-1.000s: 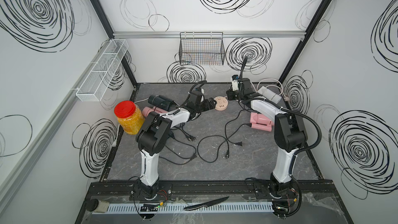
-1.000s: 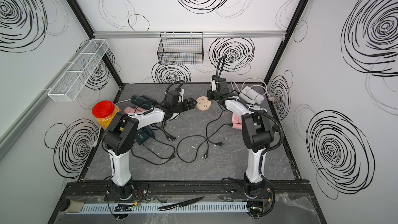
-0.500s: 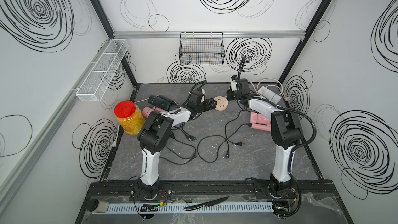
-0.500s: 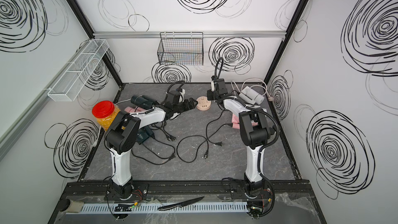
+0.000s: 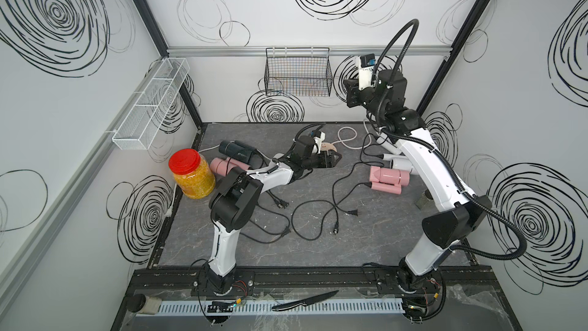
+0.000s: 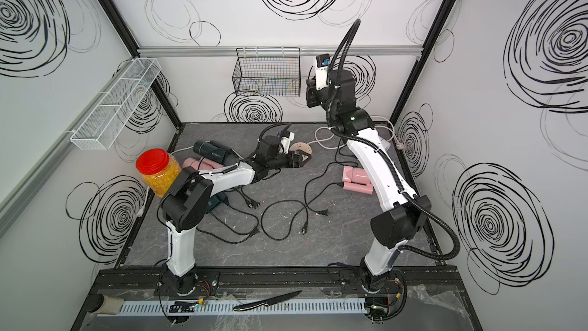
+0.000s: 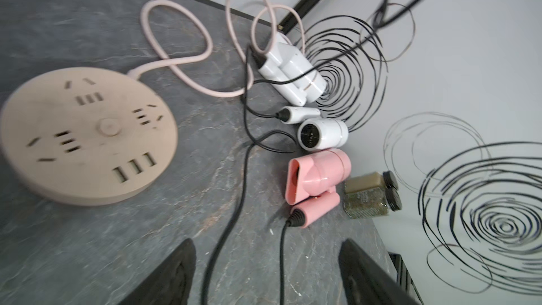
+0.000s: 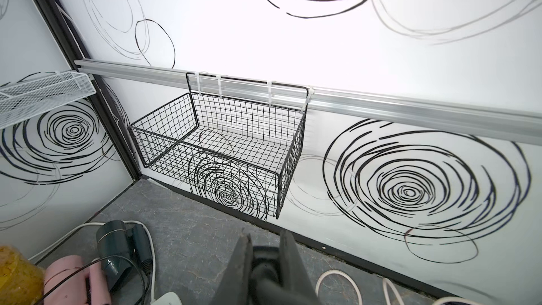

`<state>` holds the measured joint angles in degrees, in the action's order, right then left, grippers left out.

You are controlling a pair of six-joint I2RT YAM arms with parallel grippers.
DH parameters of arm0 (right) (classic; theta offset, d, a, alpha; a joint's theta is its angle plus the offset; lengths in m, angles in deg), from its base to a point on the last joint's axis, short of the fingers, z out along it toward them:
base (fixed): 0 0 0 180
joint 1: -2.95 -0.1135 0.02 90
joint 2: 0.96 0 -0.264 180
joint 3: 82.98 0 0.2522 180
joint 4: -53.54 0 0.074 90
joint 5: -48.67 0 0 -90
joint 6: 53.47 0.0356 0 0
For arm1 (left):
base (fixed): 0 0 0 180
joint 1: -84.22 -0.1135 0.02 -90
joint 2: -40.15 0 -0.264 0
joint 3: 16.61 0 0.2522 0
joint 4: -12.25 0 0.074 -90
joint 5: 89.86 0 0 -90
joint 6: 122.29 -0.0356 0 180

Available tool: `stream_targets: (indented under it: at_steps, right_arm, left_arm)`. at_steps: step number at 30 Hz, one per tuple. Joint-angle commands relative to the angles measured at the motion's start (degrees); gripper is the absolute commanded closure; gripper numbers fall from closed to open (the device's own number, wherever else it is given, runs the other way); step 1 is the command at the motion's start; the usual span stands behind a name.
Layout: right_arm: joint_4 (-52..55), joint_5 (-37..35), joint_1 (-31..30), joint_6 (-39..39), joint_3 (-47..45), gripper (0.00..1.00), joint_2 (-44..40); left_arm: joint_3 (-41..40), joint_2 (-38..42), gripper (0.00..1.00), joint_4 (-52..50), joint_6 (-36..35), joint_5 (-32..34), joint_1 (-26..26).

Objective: Charge the blow dryers
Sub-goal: Insert the plug into the socket.

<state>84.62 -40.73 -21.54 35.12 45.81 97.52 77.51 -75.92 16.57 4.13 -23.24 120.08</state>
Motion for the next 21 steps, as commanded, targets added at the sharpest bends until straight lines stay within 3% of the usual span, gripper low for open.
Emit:
stream_targets:
  at_steps: [1, 10, 16, 21]
  right_arm:
    - [9.2, -0.2, -1.6, -3.2, 6.1, 0.88, 1.8]
    - [15.5, -4.0, -3.2, -6.3, 22.8, 0.87, 5.4]
    - [14.8, -8.2, -4.5, -8.2, 23.3, 0.87, 3.5]
    - [12.5, -9.2, -4.4, -8.2, 17.7, 0.87, 1.3]
  left_arm:
    - [4.9, -1.5, 0.18, 2.0, -1.9, 0.0, 1.1]
    - [9.0, -4.3, 0.16, 0.1, -1.6, 2.1, 1.7]
    - [8.9, -4.4, 0.16, -0.7, -2.1, 2.8, 1.7]
    - [5.8, -2.8, 0.17, -0.1, 0.8, 5.0, -0.4]
